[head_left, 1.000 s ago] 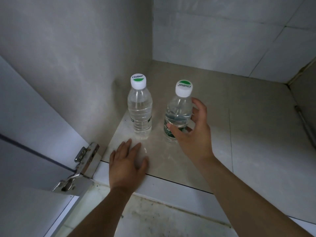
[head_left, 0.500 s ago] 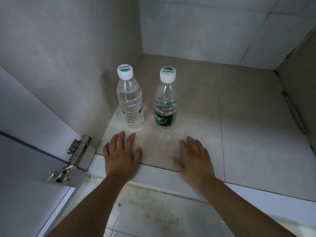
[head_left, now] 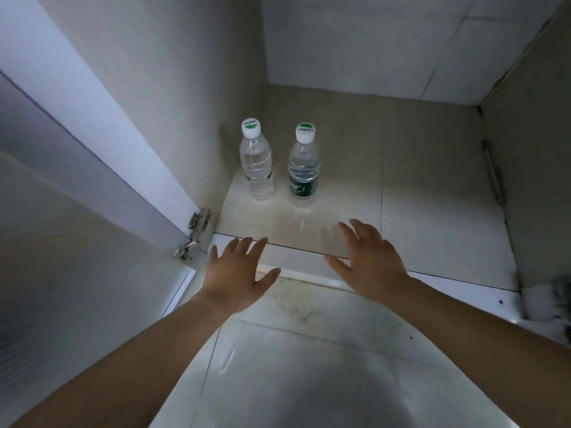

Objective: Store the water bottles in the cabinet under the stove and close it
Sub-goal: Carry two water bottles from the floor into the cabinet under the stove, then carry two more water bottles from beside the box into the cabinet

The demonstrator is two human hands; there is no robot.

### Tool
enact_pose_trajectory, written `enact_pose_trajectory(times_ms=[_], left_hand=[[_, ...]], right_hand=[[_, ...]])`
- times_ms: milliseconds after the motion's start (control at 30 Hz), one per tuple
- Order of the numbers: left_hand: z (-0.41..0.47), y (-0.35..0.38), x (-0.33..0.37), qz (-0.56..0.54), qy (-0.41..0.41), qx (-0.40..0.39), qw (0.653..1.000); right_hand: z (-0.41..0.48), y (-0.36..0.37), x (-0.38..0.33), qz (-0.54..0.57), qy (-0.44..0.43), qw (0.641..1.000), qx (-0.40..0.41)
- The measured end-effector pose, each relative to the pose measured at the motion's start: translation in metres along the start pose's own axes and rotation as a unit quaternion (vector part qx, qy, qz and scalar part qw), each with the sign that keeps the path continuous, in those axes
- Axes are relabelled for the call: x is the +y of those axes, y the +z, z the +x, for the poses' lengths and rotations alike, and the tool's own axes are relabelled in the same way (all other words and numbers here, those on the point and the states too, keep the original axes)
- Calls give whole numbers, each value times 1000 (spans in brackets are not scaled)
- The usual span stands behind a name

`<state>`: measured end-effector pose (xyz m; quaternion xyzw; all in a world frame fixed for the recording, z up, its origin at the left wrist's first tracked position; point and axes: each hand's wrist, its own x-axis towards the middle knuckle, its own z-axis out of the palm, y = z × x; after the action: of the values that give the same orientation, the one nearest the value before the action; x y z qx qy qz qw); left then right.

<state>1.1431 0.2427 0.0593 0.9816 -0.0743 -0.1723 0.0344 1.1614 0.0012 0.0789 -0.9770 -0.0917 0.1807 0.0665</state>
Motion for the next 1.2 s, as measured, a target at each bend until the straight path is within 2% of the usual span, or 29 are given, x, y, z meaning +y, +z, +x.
enact_pose_trajectory(times_ms=[100, 267, 500, 700, 867, 967, 1100, 1200], left_hand=[[-53, -58, 11, -14, 11, -20, 1000], [-149, -187, 42, -42, 29, -6, 999], [-294, -397, 81, -94, 68, 9, 993], [-361, -527, 114, -121, 160, 6, 980], [-380, -574, 143, -35, 301, 1, 953], [-397, -585, 170, -22, 373, -14, 927], [-431, -584, 227, -22, 448, -44, 893], [-474, -573, 281, 21, 524, -50, 850]], right_hand=[[-60, -48, -20, 27, 29, 998, -55], [-174, -170, -60, 58, 73, 992, -79], [-347, -376, -123, 160, 141, 977, -31], [-453, -486, -157, 213, 217, 951, 54], [-521, -516, -159, 217, 283, 926, 127], [-571, -513, -156, 228, 340, 899, 157], [-659, -492, -153, 251, 436, 842, 192], [-739, -468, -161, 267, 511, 787, 220]])
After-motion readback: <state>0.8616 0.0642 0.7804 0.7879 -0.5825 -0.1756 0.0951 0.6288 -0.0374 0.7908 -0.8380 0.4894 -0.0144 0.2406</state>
